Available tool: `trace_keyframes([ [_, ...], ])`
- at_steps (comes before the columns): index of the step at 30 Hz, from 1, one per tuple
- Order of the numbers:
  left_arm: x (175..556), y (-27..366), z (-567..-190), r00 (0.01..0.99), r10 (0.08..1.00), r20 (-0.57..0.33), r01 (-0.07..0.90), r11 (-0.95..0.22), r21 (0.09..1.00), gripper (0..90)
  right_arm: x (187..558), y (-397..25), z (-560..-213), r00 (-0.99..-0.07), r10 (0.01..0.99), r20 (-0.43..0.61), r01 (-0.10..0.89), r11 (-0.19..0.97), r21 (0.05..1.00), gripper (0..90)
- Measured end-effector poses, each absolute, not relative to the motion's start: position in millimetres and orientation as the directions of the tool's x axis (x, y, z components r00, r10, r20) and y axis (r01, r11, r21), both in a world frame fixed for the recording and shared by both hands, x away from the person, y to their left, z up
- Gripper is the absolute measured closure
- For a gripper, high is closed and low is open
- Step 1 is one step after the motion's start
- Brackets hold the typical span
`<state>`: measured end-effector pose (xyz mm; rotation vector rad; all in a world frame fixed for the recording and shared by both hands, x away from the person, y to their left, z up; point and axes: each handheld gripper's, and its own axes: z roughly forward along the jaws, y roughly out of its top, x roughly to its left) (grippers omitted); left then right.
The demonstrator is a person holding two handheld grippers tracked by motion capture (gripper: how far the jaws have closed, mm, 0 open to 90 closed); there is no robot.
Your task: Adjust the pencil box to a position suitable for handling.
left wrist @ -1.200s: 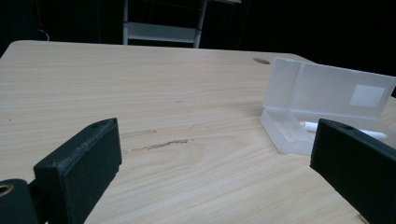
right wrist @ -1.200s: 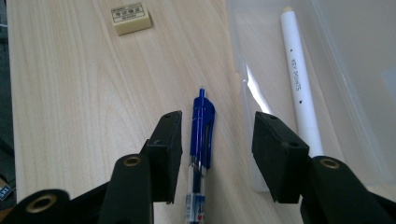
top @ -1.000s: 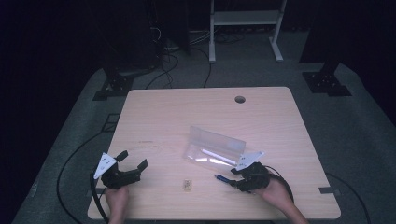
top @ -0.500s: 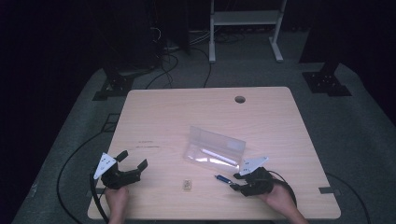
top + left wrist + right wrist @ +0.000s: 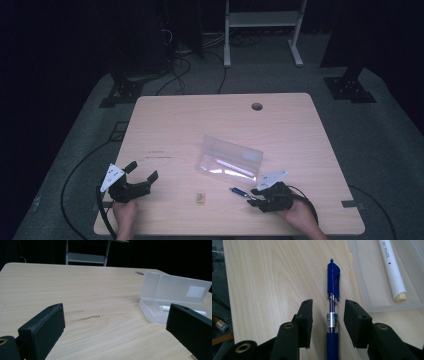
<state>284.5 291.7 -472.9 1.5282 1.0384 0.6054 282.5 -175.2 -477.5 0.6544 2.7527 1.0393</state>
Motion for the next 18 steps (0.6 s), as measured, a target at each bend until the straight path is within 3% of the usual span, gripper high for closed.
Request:
trace_keyframes([
  [18,284.3,291.6,-472.6,0.480,0.862,-0.166,0.281,0.028,0.959,1.1,282.7,-171.2,-482.4,-0.894,0.447,0.010,0.350,0.686,0.638,62.5],
])
